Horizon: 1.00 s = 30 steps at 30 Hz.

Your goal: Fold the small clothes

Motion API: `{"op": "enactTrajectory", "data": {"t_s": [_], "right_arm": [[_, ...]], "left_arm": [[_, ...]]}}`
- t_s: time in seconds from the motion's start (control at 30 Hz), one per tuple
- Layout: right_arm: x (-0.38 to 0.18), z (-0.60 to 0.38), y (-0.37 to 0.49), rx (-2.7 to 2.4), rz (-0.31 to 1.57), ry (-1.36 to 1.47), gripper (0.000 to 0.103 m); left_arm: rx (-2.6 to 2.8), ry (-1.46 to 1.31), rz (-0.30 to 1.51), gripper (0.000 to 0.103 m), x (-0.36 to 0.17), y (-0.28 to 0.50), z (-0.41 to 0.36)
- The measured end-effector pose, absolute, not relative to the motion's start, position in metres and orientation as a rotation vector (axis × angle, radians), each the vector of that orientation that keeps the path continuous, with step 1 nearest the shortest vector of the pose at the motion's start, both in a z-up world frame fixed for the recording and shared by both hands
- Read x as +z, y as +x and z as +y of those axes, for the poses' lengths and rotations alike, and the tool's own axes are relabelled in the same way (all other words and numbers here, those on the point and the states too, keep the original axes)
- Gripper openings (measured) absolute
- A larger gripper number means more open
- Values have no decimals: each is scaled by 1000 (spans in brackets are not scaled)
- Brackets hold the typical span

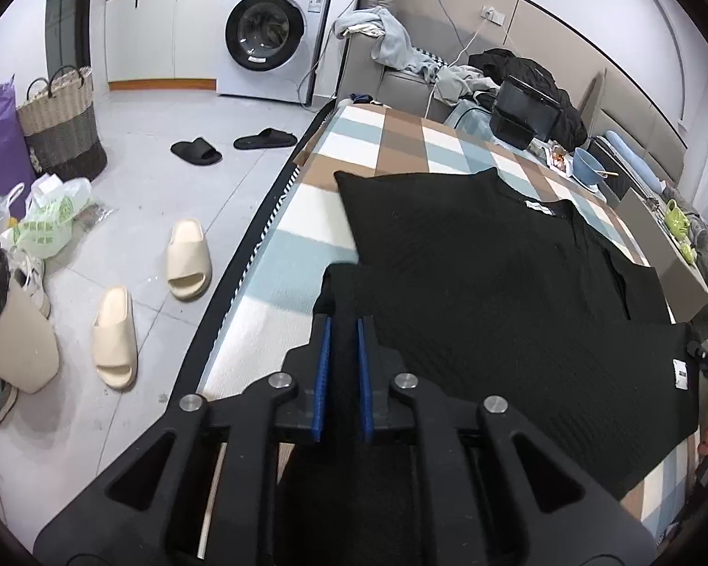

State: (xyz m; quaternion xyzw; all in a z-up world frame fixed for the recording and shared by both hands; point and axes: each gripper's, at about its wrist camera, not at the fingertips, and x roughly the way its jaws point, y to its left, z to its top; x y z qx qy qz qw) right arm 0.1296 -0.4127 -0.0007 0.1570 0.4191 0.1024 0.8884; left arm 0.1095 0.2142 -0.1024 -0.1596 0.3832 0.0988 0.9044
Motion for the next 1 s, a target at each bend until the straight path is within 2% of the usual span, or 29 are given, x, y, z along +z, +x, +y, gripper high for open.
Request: {"op": "enactTrajectory", "data": {"t_s": [0.13,0.17,0.37,0.5,0.63,0.9,1.0], "right_arm": [[-2,-422,106,210,888,339,37],[-1,-422,99,212,885,338,41],[-3,-429,70,224,887,362,45],[-4,-434,58,238,883,397,45],[-5,-431,57,269,894,409,46],[-7,-417,77,316,907,390,61],[-8,-414,88,316,909,383,61]], "left_arm": [[198,-357,799,32,-107,93,211],[198,-361,802,33,-108,89,210],[185,-406,800,42,-106,66,206],[156,-420,781,54,-99,50,200],[119,-394,780,61,-95,46,187],[104,-356,823,64,-103,65,173],[104,-352,838,65,-108,73,174]]}}
